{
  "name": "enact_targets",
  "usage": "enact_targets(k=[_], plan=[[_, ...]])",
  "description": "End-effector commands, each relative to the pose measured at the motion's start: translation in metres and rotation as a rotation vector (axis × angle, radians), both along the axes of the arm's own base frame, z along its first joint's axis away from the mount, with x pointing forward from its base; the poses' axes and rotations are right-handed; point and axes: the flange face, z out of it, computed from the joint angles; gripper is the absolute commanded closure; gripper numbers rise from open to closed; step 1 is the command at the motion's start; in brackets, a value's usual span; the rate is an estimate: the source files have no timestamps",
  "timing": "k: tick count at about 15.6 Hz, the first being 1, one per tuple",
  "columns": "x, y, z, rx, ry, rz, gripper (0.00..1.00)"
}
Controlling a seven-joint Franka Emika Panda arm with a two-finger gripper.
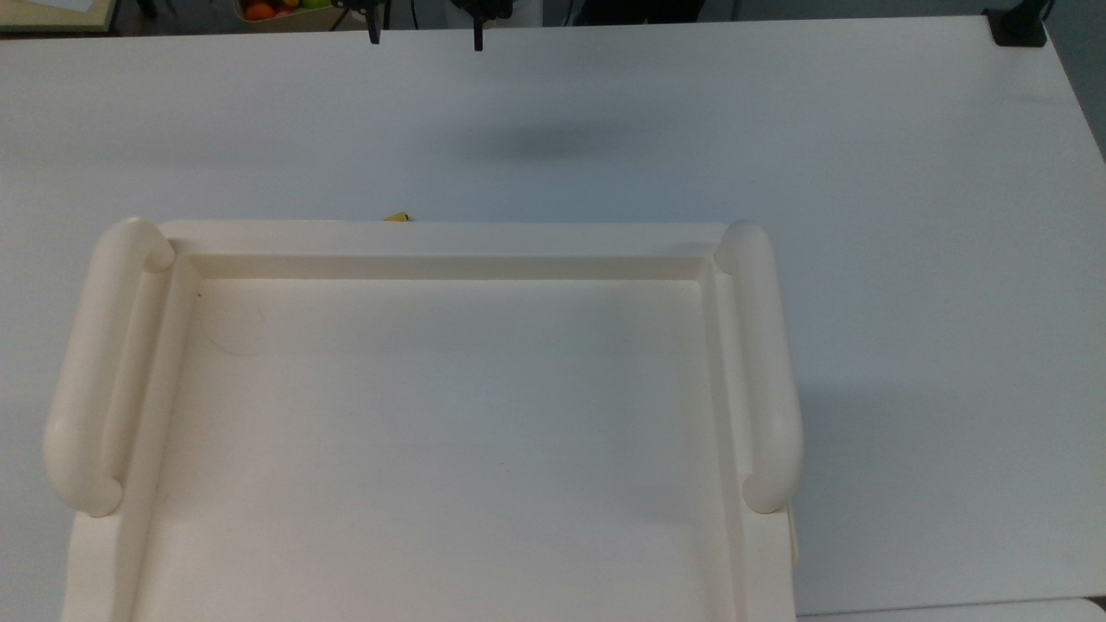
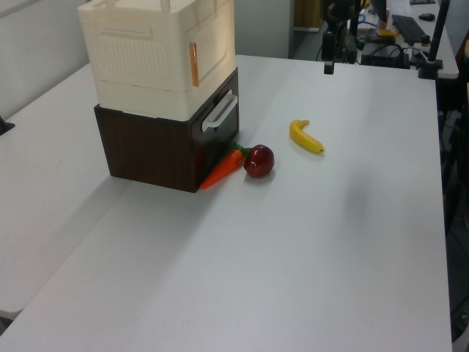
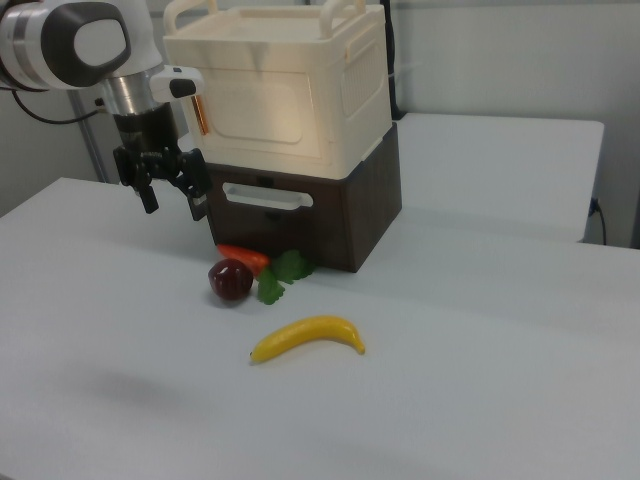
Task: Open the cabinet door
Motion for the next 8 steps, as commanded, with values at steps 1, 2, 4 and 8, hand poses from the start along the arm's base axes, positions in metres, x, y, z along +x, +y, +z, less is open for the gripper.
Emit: enact_targets(k=[1,2,4,8], plan=[[-0.0046,-0.0095,0.0059,-0.017,-0.001,-0.026,0.0],[-0.0048,-0.0096,0.0057,-0.017,0.0,-0.028,0.0],[-0.0039,-0.0095,0.0053,-0.017,-0.003,-0.026,0.0],[-0.0026,-0.0101,0.0034,-0.016,0.0,-0.026,0.0]])
